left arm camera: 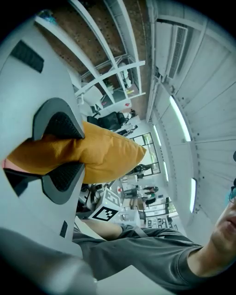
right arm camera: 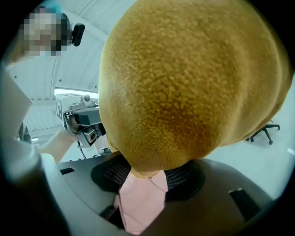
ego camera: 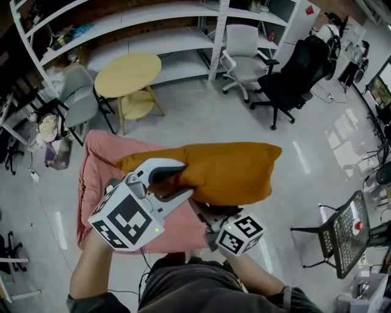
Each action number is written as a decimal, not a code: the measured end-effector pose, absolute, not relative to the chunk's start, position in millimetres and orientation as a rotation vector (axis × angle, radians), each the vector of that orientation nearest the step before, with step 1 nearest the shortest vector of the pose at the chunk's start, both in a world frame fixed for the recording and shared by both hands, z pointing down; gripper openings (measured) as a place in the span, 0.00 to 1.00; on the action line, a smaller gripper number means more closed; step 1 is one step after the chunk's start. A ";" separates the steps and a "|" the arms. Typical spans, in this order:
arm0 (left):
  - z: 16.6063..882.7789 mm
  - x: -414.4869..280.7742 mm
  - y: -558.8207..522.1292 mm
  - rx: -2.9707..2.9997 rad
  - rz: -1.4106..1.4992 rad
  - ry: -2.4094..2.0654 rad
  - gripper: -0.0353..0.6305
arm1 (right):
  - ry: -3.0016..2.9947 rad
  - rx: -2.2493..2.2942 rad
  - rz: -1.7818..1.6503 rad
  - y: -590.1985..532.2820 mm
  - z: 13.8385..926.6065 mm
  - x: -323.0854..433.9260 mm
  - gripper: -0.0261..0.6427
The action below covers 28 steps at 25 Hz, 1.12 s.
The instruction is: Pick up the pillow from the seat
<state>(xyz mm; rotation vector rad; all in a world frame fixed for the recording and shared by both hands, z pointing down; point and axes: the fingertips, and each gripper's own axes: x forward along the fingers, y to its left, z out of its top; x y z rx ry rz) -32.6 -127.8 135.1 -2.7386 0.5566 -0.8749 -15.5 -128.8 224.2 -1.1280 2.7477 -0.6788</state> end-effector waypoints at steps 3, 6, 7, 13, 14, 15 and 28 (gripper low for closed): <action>106.8 -22.5 -117.1 -2.668 -0.865 0.563 0.31 | 2.731 -1.117 -0.624 -122.6 196.9 -7.6 0.36; 85.4 -10.3 -104.5 -2.617 -0.844 0.561 0.31 | 2.719 -1.114 -0.558 -114.5 175.4 3.7 0.36; 80.5 -7.4 -100.2 -2.605 -0.838 0.560 0.31 | 2.715 -1.113 -0.540 -111.5 170.3 6.5 0.36; 69.4 -1.6 -81.6 -2.560 -0.848 0.567 0.31 | 2.694 -1.093 -0.510 -95.0 158.8 9.3 0.36; 69.7 -2.4 -80.1 -2.560 -0.852 0.569 0.31 | 2.695 -1.089 -0.511 -93.1 159.3 8.2 0.36; 69.7 -2.9 -79.5 -2.561 -0.854 0.572 0.31 | 2.696 -1.085 -0.514 -91.9 159.7 7.7 0.36; 73.9 -0.7 -87.2 -2.556 -0.857 0.603 0.31 | 2.713 -1.057 -0.553 -99.2 165.9 9.3 0.36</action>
